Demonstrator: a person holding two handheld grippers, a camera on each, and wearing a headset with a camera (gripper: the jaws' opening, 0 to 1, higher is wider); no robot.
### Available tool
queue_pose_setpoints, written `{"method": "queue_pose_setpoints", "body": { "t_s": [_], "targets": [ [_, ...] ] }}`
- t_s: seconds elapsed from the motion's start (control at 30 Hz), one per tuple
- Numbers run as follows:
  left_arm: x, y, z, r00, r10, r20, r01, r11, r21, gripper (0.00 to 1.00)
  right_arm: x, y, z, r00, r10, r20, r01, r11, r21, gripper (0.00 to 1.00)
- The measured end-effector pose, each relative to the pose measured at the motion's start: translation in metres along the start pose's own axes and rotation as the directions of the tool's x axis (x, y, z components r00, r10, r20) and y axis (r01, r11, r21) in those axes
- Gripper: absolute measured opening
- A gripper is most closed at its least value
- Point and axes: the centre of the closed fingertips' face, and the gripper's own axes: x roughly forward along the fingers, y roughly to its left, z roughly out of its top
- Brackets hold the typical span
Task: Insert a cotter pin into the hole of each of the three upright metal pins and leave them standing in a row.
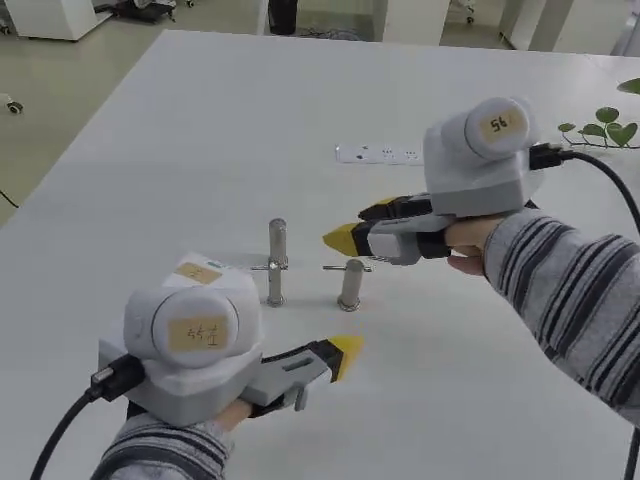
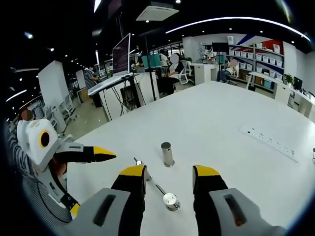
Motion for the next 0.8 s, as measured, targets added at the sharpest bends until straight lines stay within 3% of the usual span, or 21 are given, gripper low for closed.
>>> {"method": "queue_pose_setpoints", "body": {
  "t_s": [0.3,0.4,0.6,0.8],
  "targets": [
    [-0.005,0.009,0.0,1.0,0.005,-0.007,-0.004,0.999,0.038,0.94,0.039,0.005,0.009,0.9998,0.011,-0.019,-0.011,1.0,-0.006,0.32],
    [-0.006,0.009,0.003,0.9999,0.001,0.015,-0.001,0.998,0.056,0.95,0.052,0.004,0.01,0.9995,0.022,-0.022,-0.022,1.0,0.011,0.32],
    [-0.006,0.011,0.0,1.0,-0.005,0.001,0.005,0.999,0.049,0.98,0.074,0.002,0.009,0.9986,0.02,-0.049,-0.021,1.0,-0.012,0.29],
    [-0.006,0.014,0.006,0.9996,-0.008,0.026,0.008,1.0,0.019,0.99,0.086,0.004,0.003,0.997,0.008,-0.077,-0.011,0.999,-0.037,0.26]
  ]
}}
